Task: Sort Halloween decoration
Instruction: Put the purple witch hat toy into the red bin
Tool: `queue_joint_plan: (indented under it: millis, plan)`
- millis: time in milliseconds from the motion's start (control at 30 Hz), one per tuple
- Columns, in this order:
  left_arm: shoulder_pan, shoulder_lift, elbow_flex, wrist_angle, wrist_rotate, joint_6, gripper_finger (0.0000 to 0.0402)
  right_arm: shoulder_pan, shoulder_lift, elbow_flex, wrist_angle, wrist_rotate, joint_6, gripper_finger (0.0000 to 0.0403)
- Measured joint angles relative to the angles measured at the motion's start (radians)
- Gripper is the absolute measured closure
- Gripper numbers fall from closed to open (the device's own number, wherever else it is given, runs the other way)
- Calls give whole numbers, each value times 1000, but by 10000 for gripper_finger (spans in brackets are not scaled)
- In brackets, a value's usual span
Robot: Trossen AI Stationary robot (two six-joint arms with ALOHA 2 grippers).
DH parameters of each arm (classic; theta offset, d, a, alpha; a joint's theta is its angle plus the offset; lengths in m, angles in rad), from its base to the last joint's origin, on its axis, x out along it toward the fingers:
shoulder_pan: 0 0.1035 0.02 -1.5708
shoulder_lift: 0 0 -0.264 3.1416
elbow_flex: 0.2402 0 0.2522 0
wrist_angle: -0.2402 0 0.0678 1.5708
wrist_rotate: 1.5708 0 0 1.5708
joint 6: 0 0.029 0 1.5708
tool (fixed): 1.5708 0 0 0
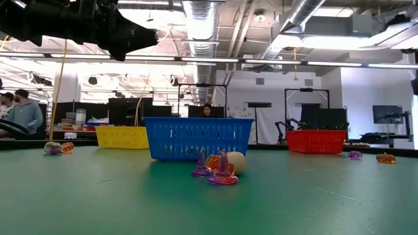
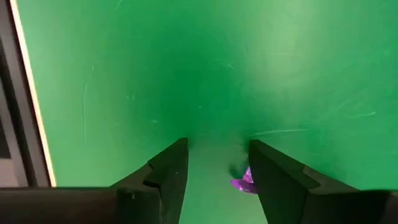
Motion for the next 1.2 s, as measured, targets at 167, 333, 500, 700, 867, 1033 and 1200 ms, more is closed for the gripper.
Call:
queue_joint_plan:
  millis: [167, 333, 500, 700, 867, 1033, 1200]
  plan:
    - [0, 0, 0, -1, 29, -2, 269, -23, 23, 4, 0, -51, 0, 217]
    - [0, 0, 0, 0, 35, -8, 269, -43, 6, -1, -8, -55, 0, 234]
    - [0, 0, 0, 0, 35, -8, 269, -55, -35, -2, -31, -53, -11, 239]
    - [0, 0, 0, 0, 35, -8, 269, -63, -90, -2, -53, -47, -10, 239]
    - [0, 0, 0, 0, 35, -7, 269, -61, -71, -2, -60, -23, -21, 239]
    - [0, 0, 0, -1, 35, -7, 269, -61, -25, -2, -62, -27, -38, 239]
    - [0, 0, 0, -3, 35, -7, 269, -61, -13, -16, -68, -36, -29, 239]
